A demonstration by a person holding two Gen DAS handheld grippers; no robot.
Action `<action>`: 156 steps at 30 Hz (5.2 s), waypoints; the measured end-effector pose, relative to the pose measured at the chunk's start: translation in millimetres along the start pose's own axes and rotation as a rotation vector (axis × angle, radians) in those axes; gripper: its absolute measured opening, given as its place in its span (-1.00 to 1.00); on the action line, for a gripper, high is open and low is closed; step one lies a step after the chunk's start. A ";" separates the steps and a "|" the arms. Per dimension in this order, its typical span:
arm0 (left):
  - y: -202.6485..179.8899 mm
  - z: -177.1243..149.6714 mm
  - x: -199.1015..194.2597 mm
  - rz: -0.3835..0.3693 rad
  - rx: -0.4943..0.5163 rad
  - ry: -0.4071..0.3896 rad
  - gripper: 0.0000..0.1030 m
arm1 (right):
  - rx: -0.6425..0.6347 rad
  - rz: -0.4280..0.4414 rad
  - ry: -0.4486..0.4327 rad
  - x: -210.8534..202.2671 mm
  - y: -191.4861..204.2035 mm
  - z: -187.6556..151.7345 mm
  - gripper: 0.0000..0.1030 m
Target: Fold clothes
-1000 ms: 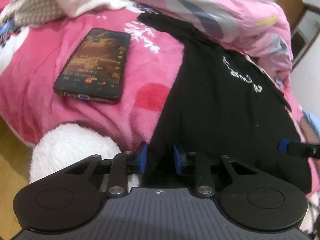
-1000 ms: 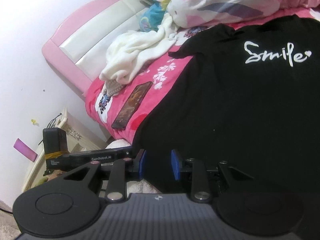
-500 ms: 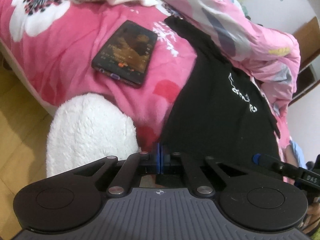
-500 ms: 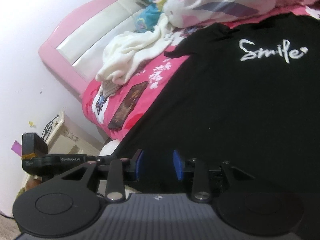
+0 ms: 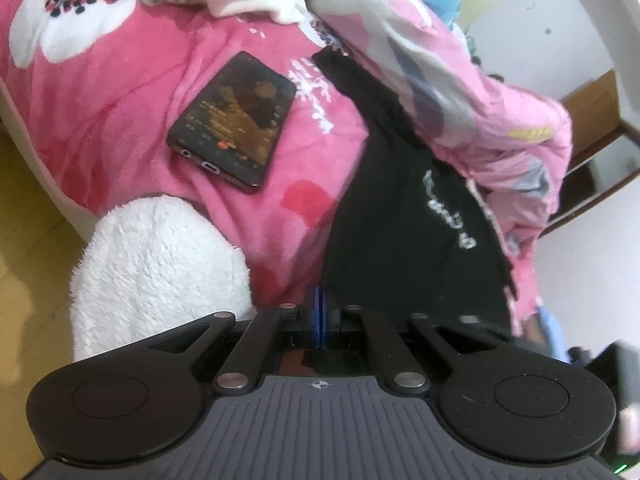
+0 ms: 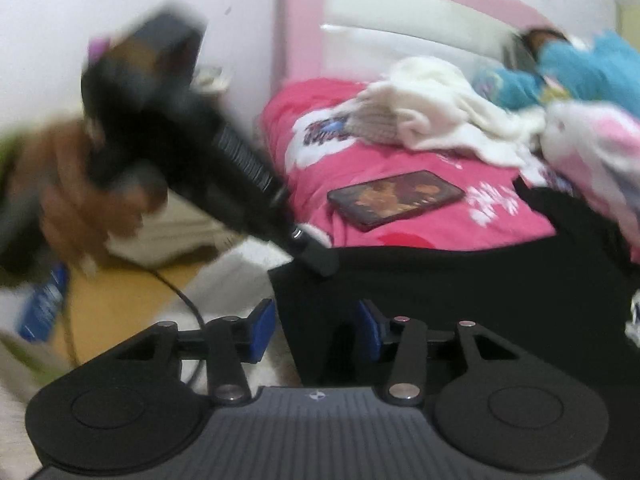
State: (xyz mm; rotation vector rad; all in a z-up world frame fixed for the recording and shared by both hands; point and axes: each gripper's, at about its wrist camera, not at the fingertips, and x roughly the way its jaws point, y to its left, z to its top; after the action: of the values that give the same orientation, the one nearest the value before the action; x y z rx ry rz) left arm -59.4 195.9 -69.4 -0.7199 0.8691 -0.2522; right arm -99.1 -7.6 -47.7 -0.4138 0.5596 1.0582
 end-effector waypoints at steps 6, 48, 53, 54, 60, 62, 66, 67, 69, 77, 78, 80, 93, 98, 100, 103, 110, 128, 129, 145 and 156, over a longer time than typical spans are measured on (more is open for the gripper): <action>5.5 -1.0 -11.2 0.000 -0.018 -0.019 -1.00 | -0.008 -0.014 0.003 3.9 7.5 0.5 -0.91; -0.9 -14.0 12.4 0.206 0.111 0.003 -1.00 | 1.355 -0.569 -0.154 -266.9 -127.5 -244.0 -0.94; -10.0 -13.5 4.1 0.187 0.126 0.009 -1.00 | 1.239 -0.595 -0.201 -297.0 -111.6 -215.1 -0.94; -12.2 -14.3 2.5 0.187 0.135 0.012 -1.00 | 1.221 -0.610 -0.191 -302.5 -110.7 -210.2 -0.94; -18.4 -19.3 12.0 0.210 0.170 0.054 -1.00 | 1.264 -0.626 -0.072 -303.2 -117.7 -220.8 -0.94; -20.6 -19.8 13.2 0.225 0.195 0.055 -1.00 | 1.271 -0.630 -0.055 -302.0 -117.1 -224.2 -0.94; -19.3 -20.0 22.7 0.242 0.230 0.093 -1.00 | 1.302 -0.650 0.006 -291.9 -118.0 -241.8 -0.92; -18.9 -20.1 24.5 0.246 0.236 0.102 -0.96 | 1.304 -0.657 0.013 -290.9 -117.4 -243.7 -0.89; -18.7 -20.8 23.3 0.244 0.247 0.112 -0.96 | 1.302 -0.676 0.022 -291.4 -115.4 -244.7 -0.65; -39.4 -1.0 -2.1 0.240 0.332 0.022 -0.57 | 1.129 -0.844 -0.016 -324.7 -114.6 -207.1 -0.49; -46.8 5.2 -0.1 0.222 0.345 0.005 -0.56 | 1.088 -0.845 -0.039 -322.9 -120.1 -197.3 -0.49; -64.6 18.7 12.5 0.177 0.377 -0.014 -0.50 | 0.991 -0.829 -0.086 -314.0 -134.5 -174.1 -0.49; -126.0 93.8 156.8 0.111 0.287 -0.001 -0.43 | 0.576 -0.453 -0.105 -124.3 -298.6 -10.7 -0.49; -133.9 100.9 196.2 0.158 0.331 -0.117 -0.43 | 0.535 -0.362 -0.051 -45.8 -349.5 8.3 -0.51; -131.8 100.3 210.3 0.167 0.349 -0.150 -0.43 | 0.499 -0.345 -0.015 -12.5 -361.4 12.8 -0.52; -122.8 99.3 223.5 0.148 0.361 -0.181 -0.43 | 0.432 -0.339 0.049 24.8 -368.2 15.7 -0.52; -105.2 99.1 229.1 0.059 0.341 -0.200 -0.39 | 0.148 -0.445 0.096 61.4 -353.2 19.2 -0.50; -100.4 99.4 229.0 0.024 0.319 -0.207 -0.39 | 0.042 -0.573 0.075 77.2 -402.6 35.8 -0.98; -100.5 99.5 229.1 0.025 0.320 -0.207 -0.39 | 0.046 -0.588 0.074 79.3 -411.1 37.3 -0.98; -99.3 101.2 228.4 0.019 0.322 -0.208 -0.39 | 0.593 -0.504 0.043 90.7 -531.4 -1.2 -0.55; -99.0 102.2 227.0 0.018 0.322 -0.208 -0.39 | 0.672 -0.542 -0.014 -1.4 -530.1 -26.8 -0.24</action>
State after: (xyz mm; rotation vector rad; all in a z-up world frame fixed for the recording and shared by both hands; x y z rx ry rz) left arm 171.1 62.1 -97.0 -0.4290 0.6183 -0.2878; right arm 370.4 -255.1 -39.8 0.0445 0.7015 0.3146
